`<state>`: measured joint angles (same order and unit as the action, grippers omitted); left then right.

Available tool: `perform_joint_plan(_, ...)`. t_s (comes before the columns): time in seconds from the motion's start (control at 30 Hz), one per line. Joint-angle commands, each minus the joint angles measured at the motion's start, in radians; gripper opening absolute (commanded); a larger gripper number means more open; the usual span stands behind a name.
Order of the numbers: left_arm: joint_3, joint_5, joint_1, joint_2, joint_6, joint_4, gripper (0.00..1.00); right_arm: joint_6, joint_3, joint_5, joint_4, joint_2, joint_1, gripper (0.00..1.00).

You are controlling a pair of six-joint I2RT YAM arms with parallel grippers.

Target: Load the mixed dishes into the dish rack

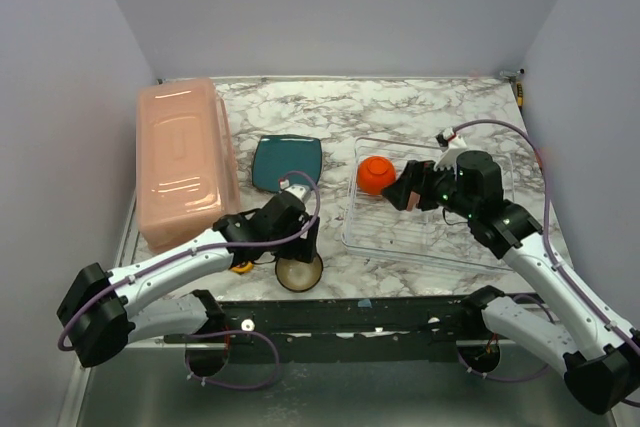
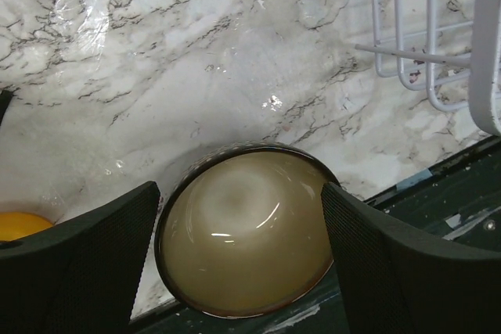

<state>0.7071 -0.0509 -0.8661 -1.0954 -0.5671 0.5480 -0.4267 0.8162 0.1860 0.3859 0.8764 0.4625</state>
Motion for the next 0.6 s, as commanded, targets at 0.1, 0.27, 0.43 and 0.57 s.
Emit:
perform_joint_plan(0.1, -0.065, -0.152, -0.051, 0.003, -0.090, -0.007, 0.81, -0.009, -0.044, 0.039, -0.005, -0.014, -0.001, 1.00)
perform_joint_plan(0.27, -0.085, -0.148, -0.087, 0.005, -0.132, 0.006, 0.76, 0.001, -0.038, 0.036, -0.007, 0.003, -0.001, 1.00)
perform_joint_plan(0.43, -0.089, -0.090, -0.111, -0.026, -0.187, 0.009, 0.63, -0.008, -0.038, 0.052, -0.020, 0.011, -0.001, 1.00)
perform_joint_plan(0.57, -0.089, -0.100, -0.124, -0.065, -0.209, 0.007, 0.49, -0.018, -0.053, 0.059, -0.030, 0.014, -0.001, 1.00)
